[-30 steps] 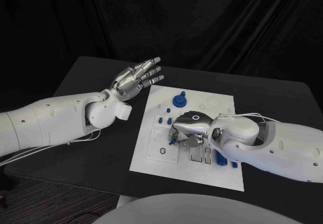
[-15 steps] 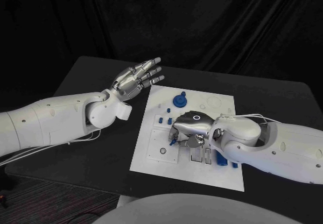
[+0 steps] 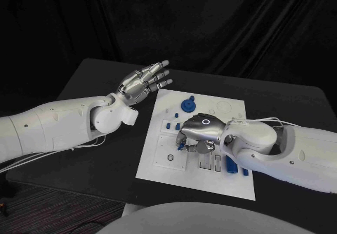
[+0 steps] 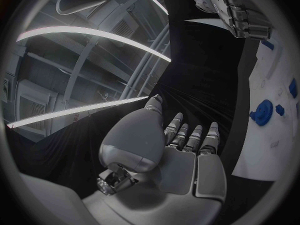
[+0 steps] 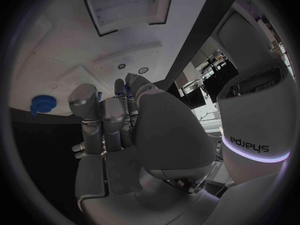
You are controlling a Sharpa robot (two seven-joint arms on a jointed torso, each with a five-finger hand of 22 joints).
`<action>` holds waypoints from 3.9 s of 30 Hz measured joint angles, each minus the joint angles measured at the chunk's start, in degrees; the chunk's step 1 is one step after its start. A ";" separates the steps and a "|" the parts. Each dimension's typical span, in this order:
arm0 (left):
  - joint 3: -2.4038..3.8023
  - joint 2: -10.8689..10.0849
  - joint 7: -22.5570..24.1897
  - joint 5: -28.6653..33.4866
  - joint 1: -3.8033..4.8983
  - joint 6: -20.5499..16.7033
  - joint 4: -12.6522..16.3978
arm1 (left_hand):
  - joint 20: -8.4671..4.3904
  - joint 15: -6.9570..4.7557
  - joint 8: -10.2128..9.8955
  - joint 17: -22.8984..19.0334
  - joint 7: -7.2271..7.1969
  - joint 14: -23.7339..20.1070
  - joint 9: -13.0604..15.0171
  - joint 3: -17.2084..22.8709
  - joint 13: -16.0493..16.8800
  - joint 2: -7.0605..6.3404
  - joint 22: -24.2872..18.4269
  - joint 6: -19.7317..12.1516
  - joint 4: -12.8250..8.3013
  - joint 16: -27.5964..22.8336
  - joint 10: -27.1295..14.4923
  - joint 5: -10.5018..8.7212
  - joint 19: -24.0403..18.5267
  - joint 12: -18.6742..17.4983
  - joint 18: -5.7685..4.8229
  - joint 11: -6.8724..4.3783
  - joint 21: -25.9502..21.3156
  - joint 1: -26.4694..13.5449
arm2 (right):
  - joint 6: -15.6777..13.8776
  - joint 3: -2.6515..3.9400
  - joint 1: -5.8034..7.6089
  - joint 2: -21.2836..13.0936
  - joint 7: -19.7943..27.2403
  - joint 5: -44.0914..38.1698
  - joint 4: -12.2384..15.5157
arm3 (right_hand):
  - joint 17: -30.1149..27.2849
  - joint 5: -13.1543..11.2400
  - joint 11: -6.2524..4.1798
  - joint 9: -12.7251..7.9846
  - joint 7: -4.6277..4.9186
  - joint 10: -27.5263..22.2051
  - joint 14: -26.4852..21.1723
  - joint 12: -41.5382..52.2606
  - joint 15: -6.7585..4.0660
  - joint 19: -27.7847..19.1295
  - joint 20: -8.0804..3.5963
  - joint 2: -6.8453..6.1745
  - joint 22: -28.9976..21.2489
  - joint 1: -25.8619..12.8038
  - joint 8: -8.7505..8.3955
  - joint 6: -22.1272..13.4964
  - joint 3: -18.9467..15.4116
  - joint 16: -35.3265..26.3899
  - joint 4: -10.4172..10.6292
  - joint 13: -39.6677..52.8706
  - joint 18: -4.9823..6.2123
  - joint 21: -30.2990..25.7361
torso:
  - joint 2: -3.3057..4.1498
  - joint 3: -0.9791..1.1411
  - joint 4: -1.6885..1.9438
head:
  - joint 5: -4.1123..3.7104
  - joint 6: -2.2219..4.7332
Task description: Assemble the parts on the task board
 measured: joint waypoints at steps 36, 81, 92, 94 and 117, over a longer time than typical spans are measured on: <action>0.00 0.74 -0.91 -0.01 -0.30 1.07 -1.04 | 0.00 0.00 0.22 0.00 0.41 0.00 0.10 0.16 0.03 0.45 -0.24 0.41 0.16 0.00 0.21 0.00 0.00 0.22 0.00 0.20 0.00 -0.02 | 1.84 -0.01 0.54 0.74 -1.16 -24.19 0.83 | -1.82 -2.77 -0.27 1.09 -0.31 1.11 -0.82 0.66 0.01 -0.61 -0.61 -0.92 -0.01 -0.89 -0.29 0.11 0.00 -1.37 -0.95 0.40 0.01 -1.21 | 0.07 0.05 -0.01 | 1.49 0.00; 0.00 0.96 -1.66 -0.02 -0.40 1.58 -1.26 | 0.00 0.00 0.46 0.00 0.62 0.00 0.09 0.16 0.02 0.65 -0.38 0.62 0.16 0.00 0.00 0.00 0.00 0.21 0.00 0.41 0.00 0.19 | 5.63 0.01 0.17 1.66 -1.05 -20.94 0.46 | -2.03 -10.31 -0.26 1.27 -0.29 1.50 -0.82 0.65 0.01 -0.81 -0.82 -1.22 0.02 -1.18 -1.63 0.10 3.18 -1.60 -2.05 1.00 0.00 -0.88 | 0.11 0.08 -0.02 | 2.30 0.00; 0.00 1.08 -1.86 -0.02 -0.44 1.70 -1.41 | 0.00 0.00 0.46 0.00 0.62 0.00 0.08 0.16 0.02 0.65 -0.44 0.61 0.16 0.00 0.00 0.00 0.00 0.21 0.00 0.41 0.00 0.19 | 5.93 0.00 0.14 1.59 -1.04 -20.85 0.68 | -2.09 -10.31 -0.26 1.21 -0.29 1.50 -0.82 0.65 0.01 -0.81 -0.82 -1.22 0.01 -1.18 -1.68 0.09 3.33 -1.60 -2.20 1.06 0.01 -0.89 | 0.09 0.09 -0.02 | 2.33 0.00; 0.00 1.11 -1.89 -0.02 -0.45 1.72 -1.44 | 0.00 0.00 0.46 0.00 0.61 0.00 0.10 0.16 0.02 0.65 -0.44 0.61 0.16 0.00 0.00 0.00 0.00 0.21 0.00 0.40 0.00 0.19 | 5.97 0.00 0.13 1.60 -1.04 -20.84 0.69 | -2.10 -10.31 -0.26 1.23 -0.38 1.50 -0.82 0.65 0.01 -0.81 -0.81 -1.22 0.01 -1.18 -1.68 0.01 3.33 -1.60 -2.20 1.06 0.00 -0.91 | 0.09 0.09 -0.02 | 2.38 0.00; 0.00 1.16 -2.54 -0.03 -0.55 2.23 -1.37 | 0.00 0.00 0.71 0.00 0.81 0.00 0.21 0.16 0.02 0.87 -0.67 1.23 0.16 0.00 0.15 0.00 0.00 0.44 0.00 0.56 0.00 -0.04 | 6.32 0.00 -0.28 2.03 -1.03 -20.81 0.81 | -2.38 -10.53 -0.59 0.83 -0.60 1.83 -1.15 0.65 -0.32 -0.81 -0.82 -2.27 0.00 -2.23 -2.68 -3.51 5.18 -1.82 -2.46 1.71 0.00 -1.35 | 0.10 0.07 0.01 | 2.46 0.00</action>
